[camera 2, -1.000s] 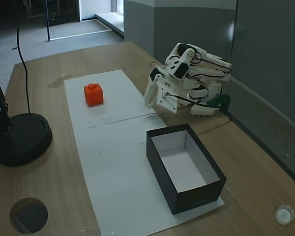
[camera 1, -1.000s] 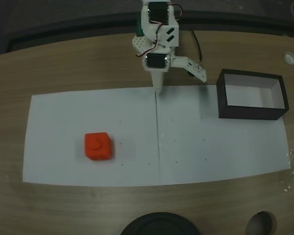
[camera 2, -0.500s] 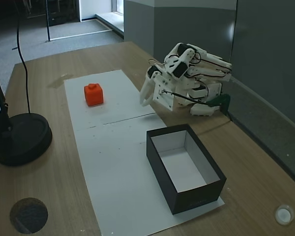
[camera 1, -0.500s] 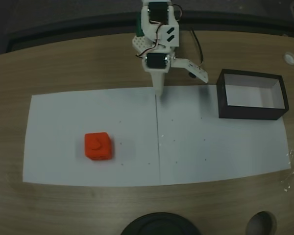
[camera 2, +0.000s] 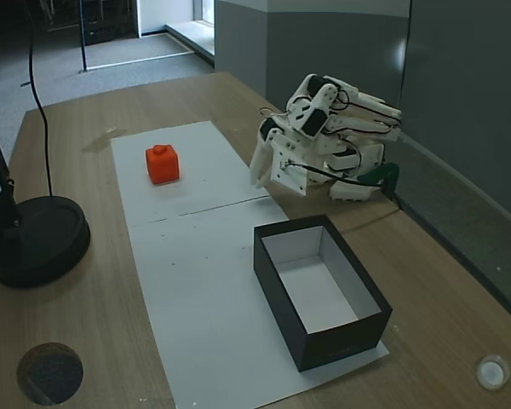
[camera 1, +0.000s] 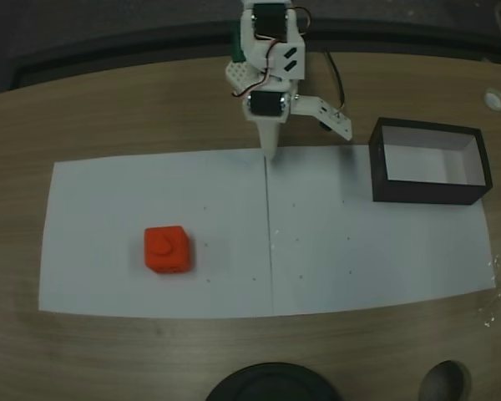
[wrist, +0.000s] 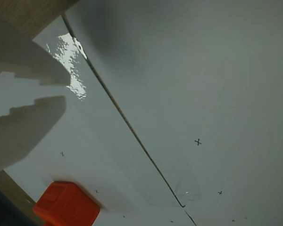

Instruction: Grab a orange square and put it in the box.

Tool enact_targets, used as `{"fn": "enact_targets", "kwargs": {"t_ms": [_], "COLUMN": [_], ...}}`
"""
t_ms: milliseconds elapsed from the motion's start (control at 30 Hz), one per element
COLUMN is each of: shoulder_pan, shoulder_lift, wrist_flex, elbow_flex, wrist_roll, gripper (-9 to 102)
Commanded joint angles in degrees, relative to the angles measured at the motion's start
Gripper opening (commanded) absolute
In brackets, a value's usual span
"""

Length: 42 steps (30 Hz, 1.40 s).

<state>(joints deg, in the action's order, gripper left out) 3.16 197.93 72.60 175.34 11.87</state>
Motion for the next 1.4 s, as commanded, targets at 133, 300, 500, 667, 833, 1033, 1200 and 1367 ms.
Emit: {"fn": "enact_targets", "kwargs": {"t_ms": [133,300,500,667,833,1033,1200,1367], "shoulder_pan": [-0.3,-0.3,2.8,8.2,12.3,11.4,10.3,18.4], "shoulder_lift": [0.6,0.6,0.6,0.6,0.3,-1.2,-14.5,-37.9], "wrist_flex": [1.1,1.1,-9.3,-30.1,-39.0,-38.8,-31.0,-23.0], "elbow_flex": [-3.3,-3.3,-3.9,-4.2,-10.5,-18.2,-24.5,-39.1], "wrist_roll": [0.4,0.4,0.0,0.0,2.5,6.3,-2.3,-6.9], "gripper": [0,0,0,11,24,25,26,30]}}
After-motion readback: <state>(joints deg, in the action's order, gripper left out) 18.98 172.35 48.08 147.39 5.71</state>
